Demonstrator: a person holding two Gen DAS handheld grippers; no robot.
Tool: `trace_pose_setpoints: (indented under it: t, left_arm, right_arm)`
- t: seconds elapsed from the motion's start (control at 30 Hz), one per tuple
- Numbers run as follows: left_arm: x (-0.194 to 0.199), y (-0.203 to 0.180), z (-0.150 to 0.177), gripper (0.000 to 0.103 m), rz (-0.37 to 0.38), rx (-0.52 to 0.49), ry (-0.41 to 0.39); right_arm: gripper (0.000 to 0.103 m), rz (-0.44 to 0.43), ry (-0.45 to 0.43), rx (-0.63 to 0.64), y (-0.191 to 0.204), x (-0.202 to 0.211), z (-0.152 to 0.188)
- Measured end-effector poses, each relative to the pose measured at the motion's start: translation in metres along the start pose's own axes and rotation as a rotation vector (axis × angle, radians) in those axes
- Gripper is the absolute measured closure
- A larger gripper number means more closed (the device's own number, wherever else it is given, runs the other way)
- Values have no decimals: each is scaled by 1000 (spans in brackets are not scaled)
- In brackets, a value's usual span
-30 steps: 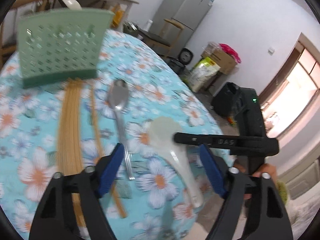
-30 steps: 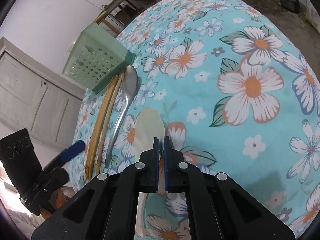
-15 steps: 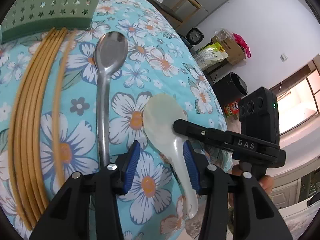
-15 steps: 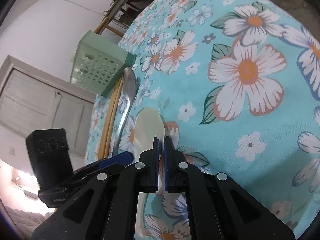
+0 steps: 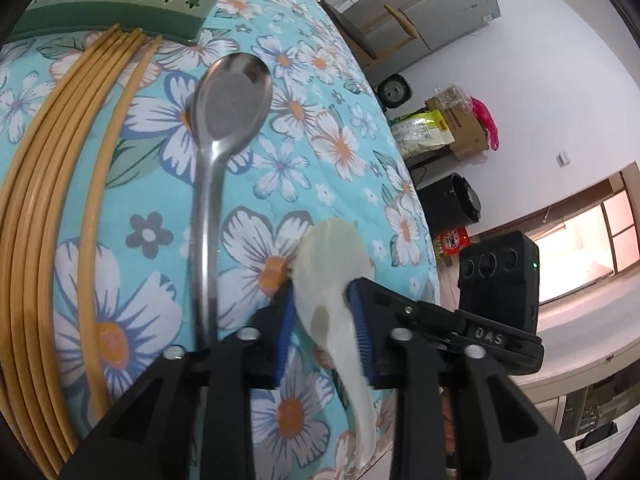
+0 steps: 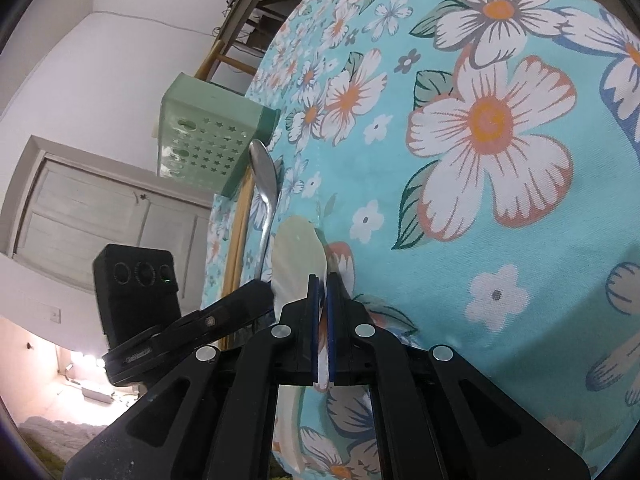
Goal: Organize utensils
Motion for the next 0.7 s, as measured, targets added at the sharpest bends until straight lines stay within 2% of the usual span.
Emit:
trace_pose_setpoints:
  t: [0.1,0.3,0.53,0.6,0.7]
  left_arm:
    - [3,4,-1,90,19,23,9]
    - [17,-1,0,91,76,30,1]
    - [48,-2,-1,93,104,2,-30]
    - [56,0,0,99,90,-14,-41]
    - [68,0,0,101,56,-48,-66]
  right_arm:
    - [101,-26,7,0,1,5,1]
    - [101,-79,15,1,16,9,2]
    - [101,-116,28,40,43,4,6]
    - [101,-122,35,44,49,0,7]
    - [98,-102,54,69,58,-8,10]
Point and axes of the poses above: each gripper's, at about its wrist camera, not at the fingertips, and x roughly against the way its jaws point, y to its left, z to its underside, the point moved 10 cm from there along -x, roughly the way its jaws point, and after that the axes turned 1 degree about -z, right-handed, at the moved point
